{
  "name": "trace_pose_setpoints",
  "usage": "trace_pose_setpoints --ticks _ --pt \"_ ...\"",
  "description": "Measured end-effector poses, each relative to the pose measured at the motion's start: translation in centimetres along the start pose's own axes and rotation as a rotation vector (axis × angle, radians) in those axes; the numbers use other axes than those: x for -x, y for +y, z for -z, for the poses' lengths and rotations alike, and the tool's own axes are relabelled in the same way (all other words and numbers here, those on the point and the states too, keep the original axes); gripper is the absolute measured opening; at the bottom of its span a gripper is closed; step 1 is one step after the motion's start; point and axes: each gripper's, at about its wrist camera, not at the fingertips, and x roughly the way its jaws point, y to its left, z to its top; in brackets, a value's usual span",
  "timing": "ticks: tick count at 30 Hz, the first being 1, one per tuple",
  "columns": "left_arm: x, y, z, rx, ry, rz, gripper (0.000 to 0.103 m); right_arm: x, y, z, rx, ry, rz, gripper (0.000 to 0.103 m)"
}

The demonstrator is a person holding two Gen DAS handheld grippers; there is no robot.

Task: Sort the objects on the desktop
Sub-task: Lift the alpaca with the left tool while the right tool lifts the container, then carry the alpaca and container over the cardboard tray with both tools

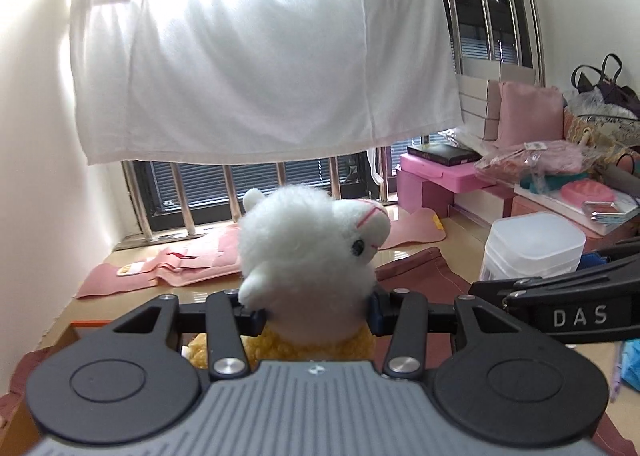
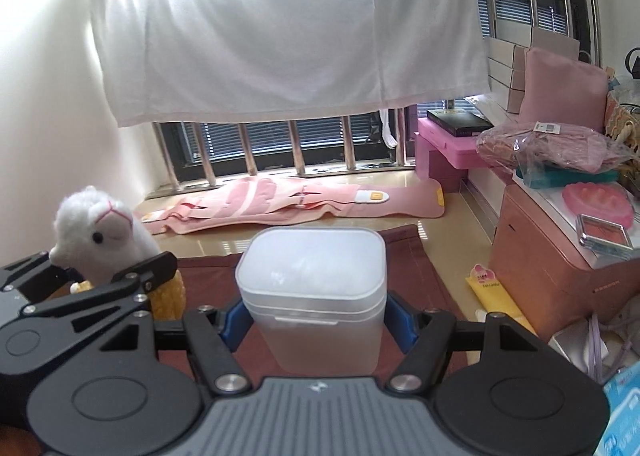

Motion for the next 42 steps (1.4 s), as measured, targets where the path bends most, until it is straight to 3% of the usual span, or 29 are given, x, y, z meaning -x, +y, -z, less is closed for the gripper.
trace_pose_setpoints --ticks 12,22,31,42 --pt "8.4 3.9 0.4 -0.010 0.005 -0.046 0.046 6.0 6.4 2.5 0.043 0.016 -0.070 0.068" --pt "13.1 9.1 0.9 0.004 0.018 -0.150 0.045 9.0 11.1 2.5 0.096 0.016 -0.153 0.068" --pt "15.0 14.3 1.3 0.045 0.023 -0.223 0.045 9.0 15.6 2.4 0.131 0.017 -0.222 0.068" --pt "13.5 19.3 2.9 0.043 0.037 -0.168 0.046 6.6 21.2 3.5 0.168 0.040 -0.273 0.068"
